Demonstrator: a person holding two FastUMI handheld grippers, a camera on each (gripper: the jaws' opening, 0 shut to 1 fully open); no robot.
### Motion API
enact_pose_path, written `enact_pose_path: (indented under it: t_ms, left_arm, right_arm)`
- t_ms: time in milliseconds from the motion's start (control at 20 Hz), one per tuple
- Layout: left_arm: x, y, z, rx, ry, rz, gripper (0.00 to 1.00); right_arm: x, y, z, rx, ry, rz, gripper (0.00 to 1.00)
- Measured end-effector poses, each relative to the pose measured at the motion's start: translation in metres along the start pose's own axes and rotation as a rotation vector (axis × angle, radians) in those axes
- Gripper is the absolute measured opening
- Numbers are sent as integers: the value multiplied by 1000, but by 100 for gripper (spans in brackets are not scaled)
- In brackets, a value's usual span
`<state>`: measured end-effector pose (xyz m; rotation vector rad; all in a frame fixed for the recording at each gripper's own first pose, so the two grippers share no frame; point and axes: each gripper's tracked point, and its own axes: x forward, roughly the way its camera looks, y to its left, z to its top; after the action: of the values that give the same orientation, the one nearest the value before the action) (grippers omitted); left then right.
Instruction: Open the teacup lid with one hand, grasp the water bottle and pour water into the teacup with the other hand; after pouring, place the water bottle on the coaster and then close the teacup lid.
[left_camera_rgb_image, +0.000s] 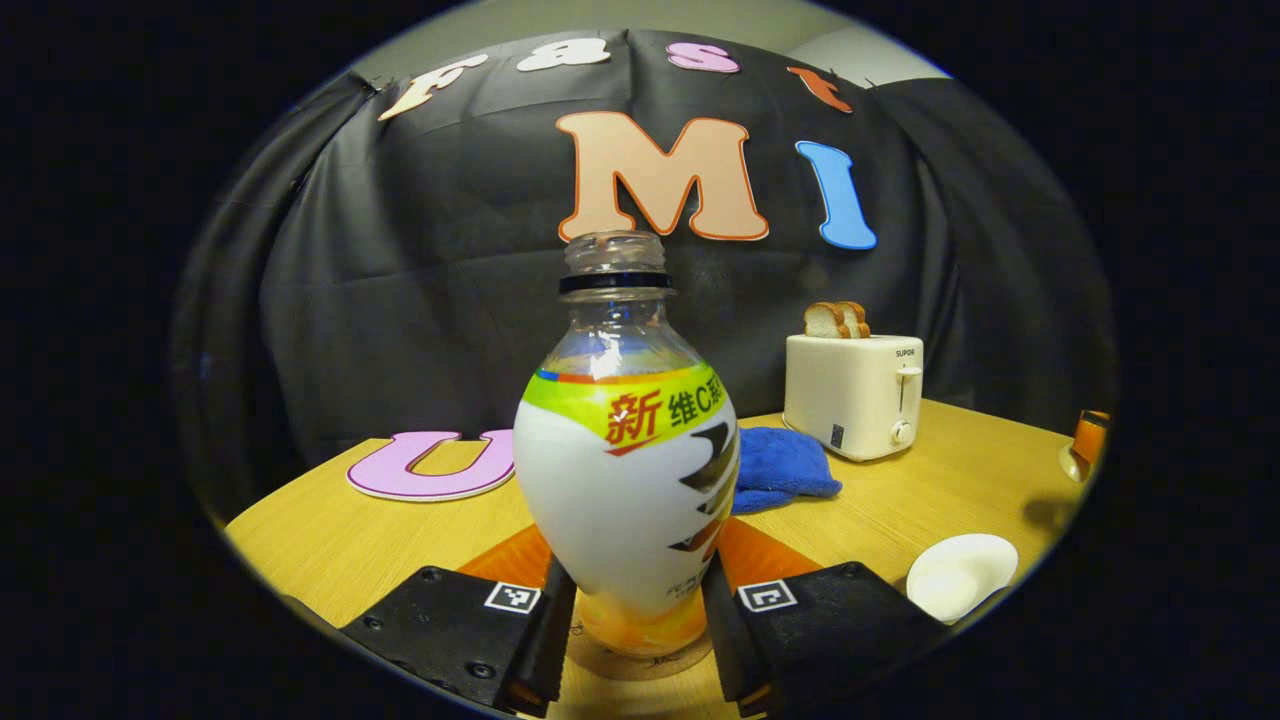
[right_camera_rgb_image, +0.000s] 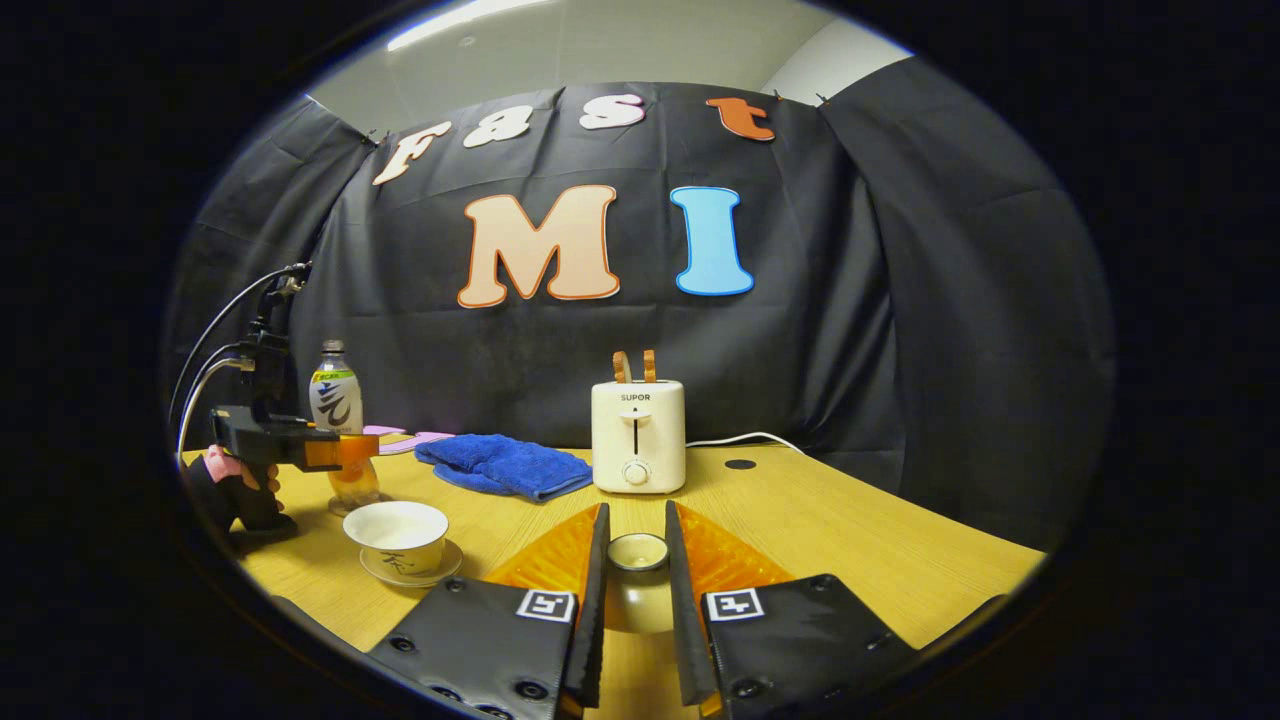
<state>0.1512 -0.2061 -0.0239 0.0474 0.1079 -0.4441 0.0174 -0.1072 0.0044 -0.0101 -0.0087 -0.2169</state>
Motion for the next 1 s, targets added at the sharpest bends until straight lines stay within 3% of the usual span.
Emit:
enact_pose_path:
  t_ms: [600, 750, 1000]
  left_arm:
    - [-6, 3, -6, -42, -6, -4, 67]
    - [-12, 4, 1, -47, -59, -4, 86]
    - [-31, 4, 6, -41, -106, 18, 88]
  right_arm:
    - [0, 0, 0, 0, 0, 1, 34]
    - [-1, 0, 0, 0, -1, 1, 33]
    - [1, 7, 0, 2, 3, 33, 34]
